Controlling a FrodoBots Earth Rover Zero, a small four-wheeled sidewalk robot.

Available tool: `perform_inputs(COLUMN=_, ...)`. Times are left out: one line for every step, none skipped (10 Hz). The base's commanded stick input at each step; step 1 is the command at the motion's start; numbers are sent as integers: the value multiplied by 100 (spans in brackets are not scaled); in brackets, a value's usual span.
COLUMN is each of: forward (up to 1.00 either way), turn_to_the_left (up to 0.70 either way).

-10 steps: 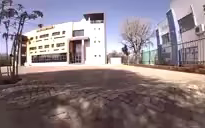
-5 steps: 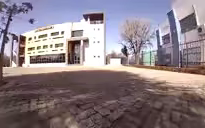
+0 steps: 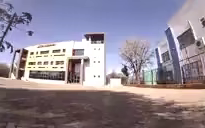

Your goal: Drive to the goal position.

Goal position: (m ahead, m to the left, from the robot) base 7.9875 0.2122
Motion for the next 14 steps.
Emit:
perform_inputs(forward=100, turn_to_the_left=0)
perform_inputs(forward=100, turn_to_the_left=0)
perform_inputs(forward=100, turn_to_the_left=0)
perform_inputs(forward=100, turn_to_the_left=0)
perform_inputs(forward=100, turn_to_the_left=0)
perform_inputs(forward=100, turn_to_the_left=0)
perform_inputs(forward=100, turn_to_the_left=0)
perform_inputs(forward=100, turn_to_the_left=0)
perform_inputs(forward=100, turn_to_the_left=0)
perform_inputs(forward=100, turn_to_the_left=0)
perform_inputs(forward=100, turn_to_the_left=0)
perform_inputs(forward=100, turn_to_the_left=0)
perform_inputs(forward=100, turn_to_the_left=0)
perform_inputs(forward=100, turn_to_the_left=0)
